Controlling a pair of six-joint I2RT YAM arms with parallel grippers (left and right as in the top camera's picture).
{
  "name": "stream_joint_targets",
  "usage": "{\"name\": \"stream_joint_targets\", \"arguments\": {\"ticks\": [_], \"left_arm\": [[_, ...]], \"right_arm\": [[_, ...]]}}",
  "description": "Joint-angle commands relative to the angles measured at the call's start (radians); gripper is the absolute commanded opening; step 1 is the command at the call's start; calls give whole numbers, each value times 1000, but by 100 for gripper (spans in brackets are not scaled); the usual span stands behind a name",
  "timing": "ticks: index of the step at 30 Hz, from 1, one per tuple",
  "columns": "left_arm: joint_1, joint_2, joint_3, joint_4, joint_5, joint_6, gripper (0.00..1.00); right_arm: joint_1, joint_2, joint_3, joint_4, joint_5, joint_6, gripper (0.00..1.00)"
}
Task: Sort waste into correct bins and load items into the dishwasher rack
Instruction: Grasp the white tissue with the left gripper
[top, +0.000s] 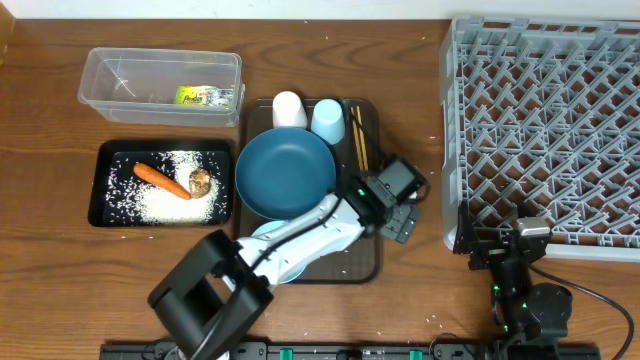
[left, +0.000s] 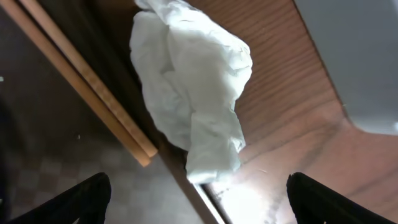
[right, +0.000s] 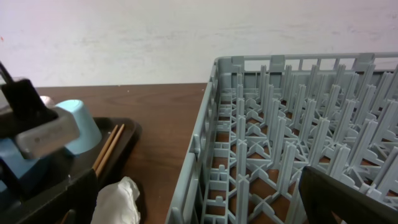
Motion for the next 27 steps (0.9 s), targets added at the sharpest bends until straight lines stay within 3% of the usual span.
{"name": "stream_joint_targets", "arguments": {"ticks": [1,22,27], "left_arm": [[-14,34,14,24,-79,92,90],[-18,68,-10,220,-137,436,90],[-18,112,-10,226,-130,452,86]], "right_arm": [[-10,-3,-2,-3,3,-6,99],[-10,-3,-2,-3,3,-6,99],[-10,-3,-2,-3,3,-6,99]]}}
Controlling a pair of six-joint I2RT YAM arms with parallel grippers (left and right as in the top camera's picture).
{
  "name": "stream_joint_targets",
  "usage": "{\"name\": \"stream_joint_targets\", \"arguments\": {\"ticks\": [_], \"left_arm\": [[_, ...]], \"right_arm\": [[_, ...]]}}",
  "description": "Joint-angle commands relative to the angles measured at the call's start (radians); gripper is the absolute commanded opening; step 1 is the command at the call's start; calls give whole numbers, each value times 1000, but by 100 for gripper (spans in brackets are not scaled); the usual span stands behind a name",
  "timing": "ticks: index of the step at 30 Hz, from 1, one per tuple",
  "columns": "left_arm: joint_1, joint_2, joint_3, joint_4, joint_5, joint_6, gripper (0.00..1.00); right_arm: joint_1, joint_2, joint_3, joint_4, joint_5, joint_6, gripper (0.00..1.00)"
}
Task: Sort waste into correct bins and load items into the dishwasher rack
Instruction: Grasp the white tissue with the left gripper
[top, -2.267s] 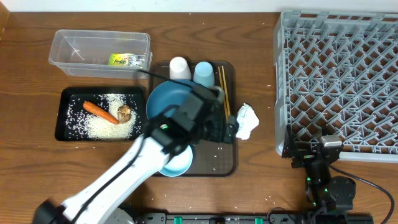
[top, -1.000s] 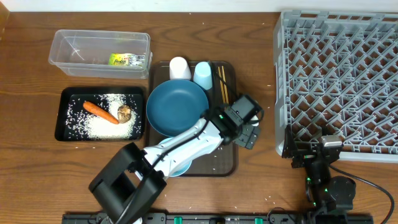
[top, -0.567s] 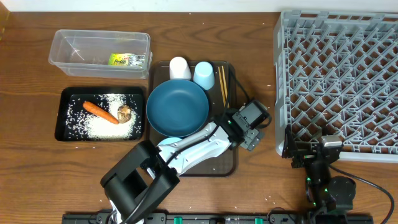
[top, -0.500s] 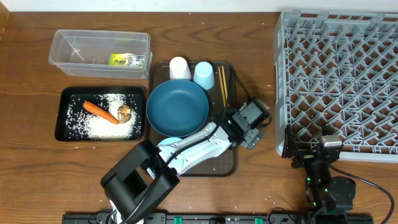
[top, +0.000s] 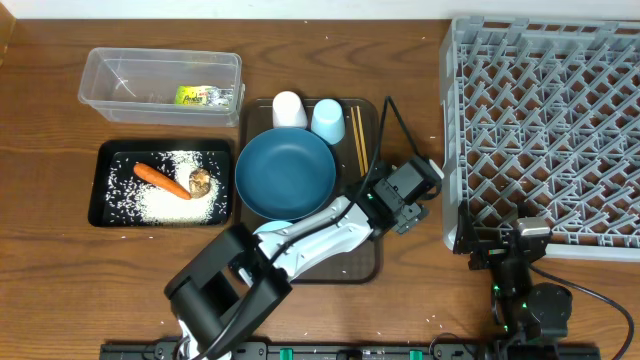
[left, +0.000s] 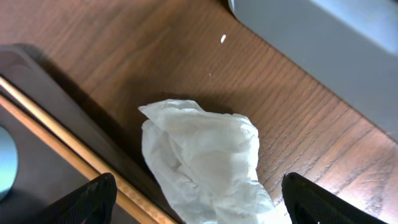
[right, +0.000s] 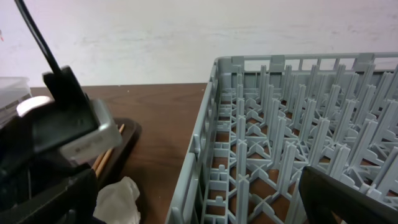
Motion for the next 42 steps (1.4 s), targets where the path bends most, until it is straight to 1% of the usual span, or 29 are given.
{"name": "stream_joint_targets", "arguments": {"ticks": [1,6,11,14,19,23,25,30,38,42], "left_arm": [[-2,54,-10,0,-5,44,85],[-2,78,-10,19,-5,44,85],[-2,79,-10,39,-4,44,75],[-2,80,-10,39,-3,44,64],[-2,82,-10,37,49,44,52],[-2,82,-10,37,48,44,34],[-2,82,-10,37,48,44,21],[-2,82,-10,38,48,44,6],[-2,64,-8,37,48,33,6],[-2,2,-6,37,48,-32,6]], "right_arm": [[-10,-3,-2,-3,3,-6,99],[-10,-3,-2,-3,3,-6,99],[-10,-2,-2,-3,3,-6,99],[-10,-2,-2,-3,3,-6,99],[-10,-2,-2,-3,3,-6,99],[-10,-2,-2,-3,3,-6,99],[-10,-2,-2,-3,3,-6,99],[-10,-2,-2,-3,3,-6,99],[-10,-2,-2,-3,3,-6,99],[-10,-2,-2,-3,3,-6,99]]}}
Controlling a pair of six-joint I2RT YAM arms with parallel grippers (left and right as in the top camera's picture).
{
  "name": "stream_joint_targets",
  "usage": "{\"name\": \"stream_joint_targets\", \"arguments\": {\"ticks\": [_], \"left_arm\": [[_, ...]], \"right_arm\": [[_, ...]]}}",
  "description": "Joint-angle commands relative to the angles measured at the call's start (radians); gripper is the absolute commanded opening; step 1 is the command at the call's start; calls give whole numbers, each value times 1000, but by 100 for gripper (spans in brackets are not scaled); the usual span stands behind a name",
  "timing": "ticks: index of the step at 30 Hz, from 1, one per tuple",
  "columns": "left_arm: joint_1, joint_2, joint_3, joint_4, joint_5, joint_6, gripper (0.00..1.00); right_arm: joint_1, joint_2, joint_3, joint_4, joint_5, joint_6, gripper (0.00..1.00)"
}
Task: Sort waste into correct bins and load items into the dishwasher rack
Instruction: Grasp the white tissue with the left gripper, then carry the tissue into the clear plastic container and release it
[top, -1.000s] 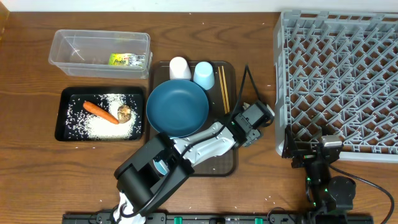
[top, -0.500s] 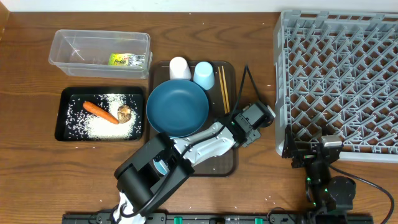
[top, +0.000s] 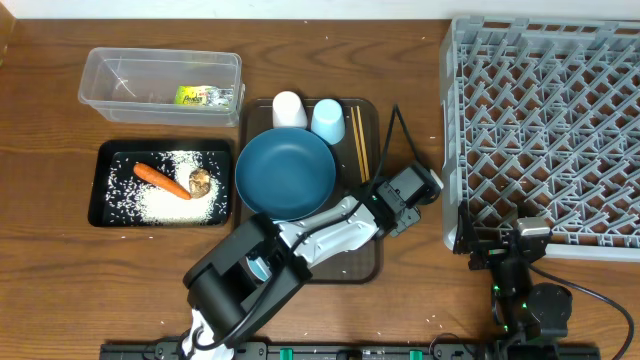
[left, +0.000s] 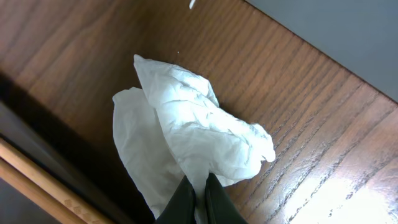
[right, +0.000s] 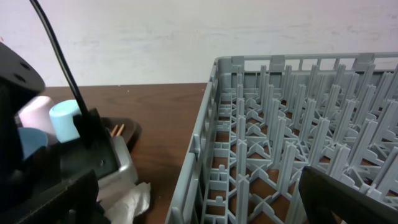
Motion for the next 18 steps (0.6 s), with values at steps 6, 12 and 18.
{"name": "stream_joint_targets", "arguments": {"ticks": [6,12,18], "left_arm": [[25,-196,-2,2,-5,-128,6],[114,-334,-2,3,-31,-178,6],[323,-417,-2,15,-152,-263,6]], "right_arm": [[-10,-2,-2,-3,3,-6,99],[-10,-2,-2,-3,3,-6,99],[-10,-2,-2,-3,3,-6,99]]}}
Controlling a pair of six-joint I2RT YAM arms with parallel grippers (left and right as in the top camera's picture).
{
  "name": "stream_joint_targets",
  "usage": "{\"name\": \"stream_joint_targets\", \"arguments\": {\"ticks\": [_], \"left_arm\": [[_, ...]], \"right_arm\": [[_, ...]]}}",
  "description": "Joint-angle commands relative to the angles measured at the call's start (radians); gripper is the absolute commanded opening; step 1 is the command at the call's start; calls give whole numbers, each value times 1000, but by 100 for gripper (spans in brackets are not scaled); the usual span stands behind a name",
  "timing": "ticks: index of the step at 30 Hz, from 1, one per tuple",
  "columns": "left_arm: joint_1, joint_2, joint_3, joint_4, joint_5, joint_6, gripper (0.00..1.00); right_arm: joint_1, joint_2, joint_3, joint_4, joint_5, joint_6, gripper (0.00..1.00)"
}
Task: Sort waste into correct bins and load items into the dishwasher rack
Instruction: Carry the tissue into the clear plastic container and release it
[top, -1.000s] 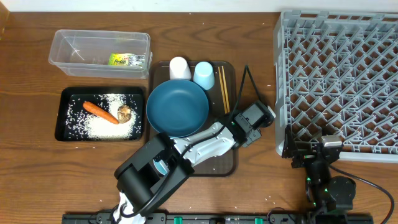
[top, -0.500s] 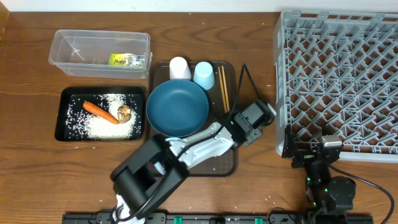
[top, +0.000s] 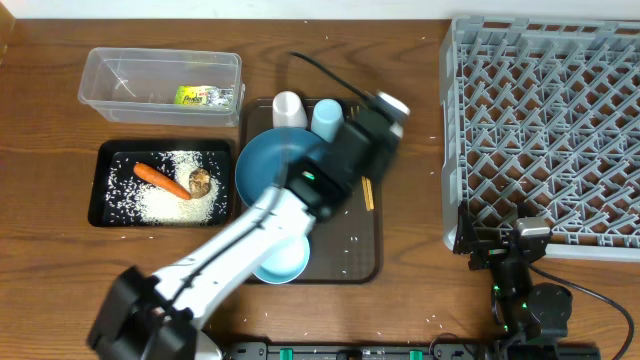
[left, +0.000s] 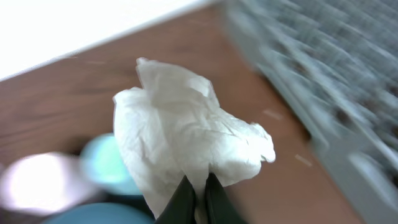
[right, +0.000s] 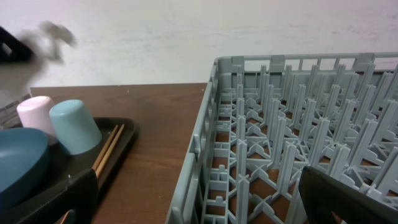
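Observation:
A crumpled white napkin (left: 186, 134) hangs in the air, pinched at its lower edge by my left gripper (left: 198, 202), which is shut on it. Overhead, that gripper (top: 382, 106) is raised and blurred above the back right corner of the dark serving tray (top: 360, 262). On the tray are a blue plate (top: 270, 165), a white cup (top: 288, 108), a light blue cup (top: 325, 118), chopsticks (top: 366, 195) and a pale bowl (top: 280, 262). My right gripper (right: 199, 208) rests open at the near corner of the grey dishwasher rack (top: 545, 130).
At the back left stands a clear plastic bin (top: 160, 78) holding a green wrapper (top: 205, 96). In front of it a black tray (top: 112, 215) holds rice, a carrot (top: 160, 178) and a brown lump. Bare wood lies between the serving tray and the rack.
My left gripper, shut on the napkin down on the table between tray and rack, now holds it lifted up over the tray's back right corner. The right arm has not moved.
My left gripper was open over the napkin lying against the tray's right edge. At the following moment it was still open, with the napkin under it on the wood. Then it was shut on the napkin on the table, and now carries it raised near the cups.

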Motion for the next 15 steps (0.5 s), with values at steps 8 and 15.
{"name": "stream_joint_targets", "arguments": {"ticks": [8,15], "left_arm": [[471,3,-2,127,-74,-172,6],[711,73,-2,222,-59,-269,6]], "right_arm": [[-10,-2,-2,-3,3,-6,99],[-10,-2,-2,-3,3,-6,99]]}}
